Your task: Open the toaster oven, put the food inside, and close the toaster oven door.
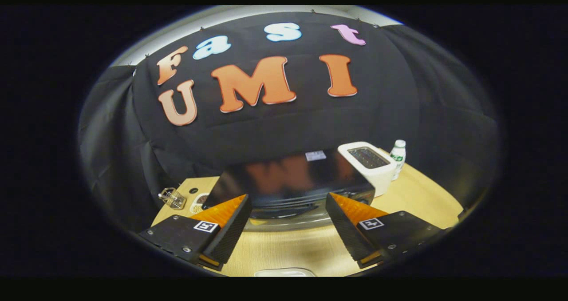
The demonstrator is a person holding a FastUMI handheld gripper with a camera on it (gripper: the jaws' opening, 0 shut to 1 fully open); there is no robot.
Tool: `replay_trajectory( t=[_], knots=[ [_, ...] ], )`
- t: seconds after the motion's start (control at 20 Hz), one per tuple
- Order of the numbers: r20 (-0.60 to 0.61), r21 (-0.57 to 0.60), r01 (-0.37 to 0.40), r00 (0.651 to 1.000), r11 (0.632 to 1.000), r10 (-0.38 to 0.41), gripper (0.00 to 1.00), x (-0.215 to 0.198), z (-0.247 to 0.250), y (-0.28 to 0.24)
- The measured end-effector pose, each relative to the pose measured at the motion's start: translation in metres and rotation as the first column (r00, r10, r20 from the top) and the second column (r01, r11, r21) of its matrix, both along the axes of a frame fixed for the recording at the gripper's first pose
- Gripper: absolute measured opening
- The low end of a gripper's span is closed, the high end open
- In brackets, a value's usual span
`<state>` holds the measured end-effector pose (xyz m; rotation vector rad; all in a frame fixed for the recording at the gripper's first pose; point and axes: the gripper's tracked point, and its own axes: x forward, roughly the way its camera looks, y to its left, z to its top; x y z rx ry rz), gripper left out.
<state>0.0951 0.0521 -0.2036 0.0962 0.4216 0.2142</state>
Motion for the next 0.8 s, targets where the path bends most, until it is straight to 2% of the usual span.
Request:
replay_trajectory(
  t=[0.2,0.4,0.6,0.8],
  knots=[
    [0.131,-0.056,0.044,0.991,0.997,-0.036,0.99,0.003,0.081,-0.029],
    [0.215,-0.042,0.094,0.973,0.995,-0.083,0.99,-0.007,0.143,-0.056],
    [0.253,-0.051,0.145,0.959,0.988,-0.128,0.99,-0.022,0.167,-0.088],
    [0.254,-0.028,0.162,0.956,0.986,-0.15,0.99,-0.033,0.172,-0.109]
  ],
)
